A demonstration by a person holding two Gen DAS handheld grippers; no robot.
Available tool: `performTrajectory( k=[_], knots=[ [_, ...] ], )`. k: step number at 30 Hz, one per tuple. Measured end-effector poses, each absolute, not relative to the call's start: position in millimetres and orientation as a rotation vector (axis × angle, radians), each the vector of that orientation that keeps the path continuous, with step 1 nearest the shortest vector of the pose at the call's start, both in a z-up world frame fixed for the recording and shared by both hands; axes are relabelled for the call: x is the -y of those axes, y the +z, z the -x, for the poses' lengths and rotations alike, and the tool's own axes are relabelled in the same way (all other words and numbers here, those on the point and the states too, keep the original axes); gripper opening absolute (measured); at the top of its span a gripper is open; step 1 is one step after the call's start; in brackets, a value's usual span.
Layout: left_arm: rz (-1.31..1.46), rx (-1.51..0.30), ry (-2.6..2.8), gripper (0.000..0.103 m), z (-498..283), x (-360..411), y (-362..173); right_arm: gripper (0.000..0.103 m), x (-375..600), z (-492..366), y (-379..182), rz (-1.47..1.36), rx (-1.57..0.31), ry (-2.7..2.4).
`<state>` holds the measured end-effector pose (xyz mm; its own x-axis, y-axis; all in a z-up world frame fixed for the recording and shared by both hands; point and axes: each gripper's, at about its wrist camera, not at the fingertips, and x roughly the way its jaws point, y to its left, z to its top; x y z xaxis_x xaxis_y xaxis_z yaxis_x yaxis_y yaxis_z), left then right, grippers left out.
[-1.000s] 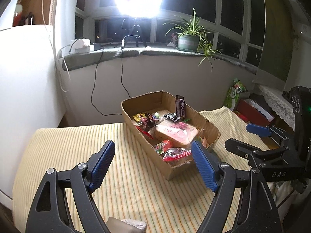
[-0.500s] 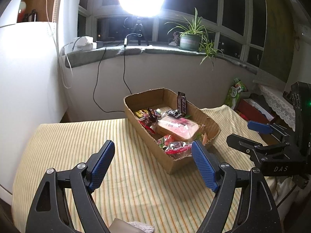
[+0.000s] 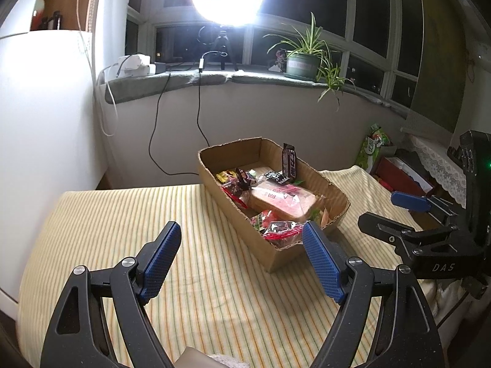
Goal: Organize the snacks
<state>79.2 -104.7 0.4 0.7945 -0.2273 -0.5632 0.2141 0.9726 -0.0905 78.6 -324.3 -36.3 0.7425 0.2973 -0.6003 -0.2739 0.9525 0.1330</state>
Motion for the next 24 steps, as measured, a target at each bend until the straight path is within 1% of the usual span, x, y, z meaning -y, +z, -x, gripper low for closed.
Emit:
performTrajectory(
  k=[24],
  knots=[
    [0.013,-0.593,-0.244,0.081,-76.7,108.6,0.1,0.103,323.3,-79.3,-40.5,-0.036,-0.675,0.320]
  ],
)
